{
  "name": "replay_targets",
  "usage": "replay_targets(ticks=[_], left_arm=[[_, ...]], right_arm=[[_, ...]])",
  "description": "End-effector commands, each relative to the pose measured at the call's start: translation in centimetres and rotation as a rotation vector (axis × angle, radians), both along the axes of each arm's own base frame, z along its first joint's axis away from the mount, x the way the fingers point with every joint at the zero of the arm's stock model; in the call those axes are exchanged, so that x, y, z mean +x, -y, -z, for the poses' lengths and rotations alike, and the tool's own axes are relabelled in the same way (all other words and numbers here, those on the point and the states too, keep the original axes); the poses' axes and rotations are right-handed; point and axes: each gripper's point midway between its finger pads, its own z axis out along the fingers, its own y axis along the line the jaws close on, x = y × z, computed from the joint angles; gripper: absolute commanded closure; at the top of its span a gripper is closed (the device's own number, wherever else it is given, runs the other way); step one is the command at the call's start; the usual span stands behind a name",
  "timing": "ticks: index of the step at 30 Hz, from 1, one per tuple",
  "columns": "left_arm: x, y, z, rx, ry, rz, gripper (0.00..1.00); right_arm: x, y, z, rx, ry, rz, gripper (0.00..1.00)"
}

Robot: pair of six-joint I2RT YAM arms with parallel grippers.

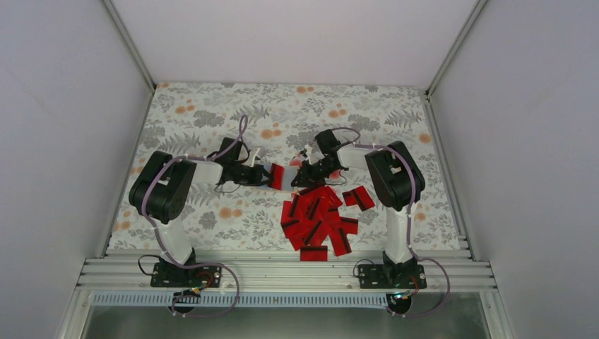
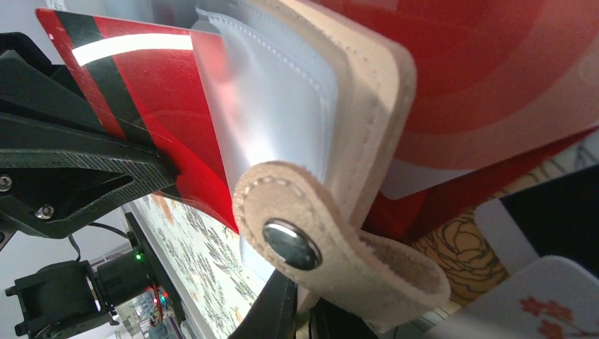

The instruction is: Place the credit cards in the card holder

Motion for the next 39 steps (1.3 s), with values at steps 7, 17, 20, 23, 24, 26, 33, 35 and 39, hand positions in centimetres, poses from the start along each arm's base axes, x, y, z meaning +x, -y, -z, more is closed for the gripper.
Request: replay_targets(ticks=[7, 17, 20, 23, 24, 26, 33, 35, 39], left_arm=[[-0.9, 0.2, 1.9, 0.127, 0.092, 0.071, 0.97], [0.0, 0.4, 1.3, 0.23, 0.138, 0.088, 0.98], [0.2, 0.7, 1.3, 0.25, 0.151, 0.098, 0.98], [0.2, 0.9, 1.5, 0.259, 0.155, 0.098, 0.98], [0.1, 1.1, 1.5, 0.248, 0.151, 0.097, 0.98], [-0.2, 1.7, 1.5, 0.194, 0.136, 0.087, 0.98], [-1.9, 3.5, 0.9, -0.037, 0.036, 0.072, 0.97], [-2.2, 3.7, 0.5, -0.098, 0.017, 0.067, 0.98], [-2.6, 2.6, -0.6, -0.235, -0.047, 0.013, 0.98]], right_arm=[[-2.7, 2.6, 5.9, -0.216, -0.093, -0.017, 0.96], [-2.5, 2.6, 5.8, -0.222, -0.091, -0.027, 0.96], [-2.5, 2.5, 5.9, -0.221, -0.094, -0.031, 0.96], [-2.7, 2.5, 6.0, -0.22, -0.098, -0.033, 0.96], [-2.7, 2.5, 6.1, -0.22, -0.1, -0.032, 0.96], [-2.8, 2.5, 6.1, -0.217, -0.102, -0.033, 0.96], [-2.8, 2.7, 6.4, -0.227, -0.102, -0.029, 0.96], [-2.9, 2.8, 6.6, -0.233, -0.104, -0.028, 0.96], [-3.2, 3.1, 7.1, -0.243, -0.107, -0.029, 0.96]])
